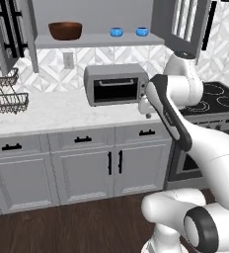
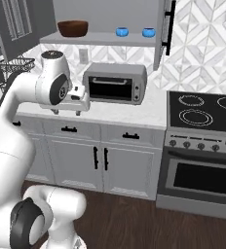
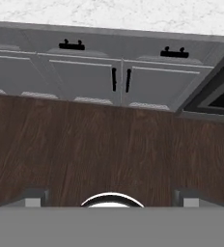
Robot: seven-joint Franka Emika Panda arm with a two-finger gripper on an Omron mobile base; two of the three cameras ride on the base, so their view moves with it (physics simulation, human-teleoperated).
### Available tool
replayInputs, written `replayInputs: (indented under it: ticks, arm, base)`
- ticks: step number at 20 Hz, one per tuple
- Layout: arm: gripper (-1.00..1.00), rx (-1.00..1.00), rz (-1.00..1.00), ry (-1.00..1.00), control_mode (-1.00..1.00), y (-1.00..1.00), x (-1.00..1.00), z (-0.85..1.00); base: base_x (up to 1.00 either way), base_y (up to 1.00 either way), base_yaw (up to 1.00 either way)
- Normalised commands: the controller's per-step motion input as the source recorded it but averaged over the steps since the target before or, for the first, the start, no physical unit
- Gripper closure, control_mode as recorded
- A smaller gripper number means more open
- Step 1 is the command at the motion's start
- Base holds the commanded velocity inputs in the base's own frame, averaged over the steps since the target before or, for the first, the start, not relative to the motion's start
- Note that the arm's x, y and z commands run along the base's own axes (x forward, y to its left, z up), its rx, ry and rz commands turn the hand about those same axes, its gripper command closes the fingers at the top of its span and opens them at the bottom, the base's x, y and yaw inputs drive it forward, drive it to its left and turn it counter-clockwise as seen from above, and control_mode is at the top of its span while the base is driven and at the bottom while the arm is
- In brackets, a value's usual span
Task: Gather all objects into one cabinet and sort the glasses and bowls to opposite sides.
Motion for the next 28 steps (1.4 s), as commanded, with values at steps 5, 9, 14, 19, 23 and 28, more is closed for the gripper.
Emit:
replayInputs:
  ticks: [5, 9, 14, 19, 23, 28]
  arm:
    - [-1.00, 0.00, 0.00, 0.00, 1.00, 0.00, 0.00, 0.00]
    - [-1.00, 0.00, 0.00, 0.00, 1.00, 0.00, 0.00, 0.00]
    - [-1.00, 0.00, 0.00, 0.00, 1.00, 0.00, 0.00, 0.00]
    - [-1.00, 0.00, 0.00, 0.00, 1.00, 0.00, 0.00, 0.00]
    - [-1.00, 0.00, 0.00, 0.00, 1.00, 0.00, 0.00, 0.00]
    - [-1.00, 0.00, 0.00, 0.00, 1.00, 0.00, 0.00, 0.00]
  base:
    - [-0.33, 0.13, -0.31]
    - [-0.40, 0.51, -0.11]
    - [-0.42, 0.98, 0.00]
    - [-0.25, 1.00, 0.00]
    - [-0.01, 1.00, 0.00]
    - [0.14, 1.00, -0.08]
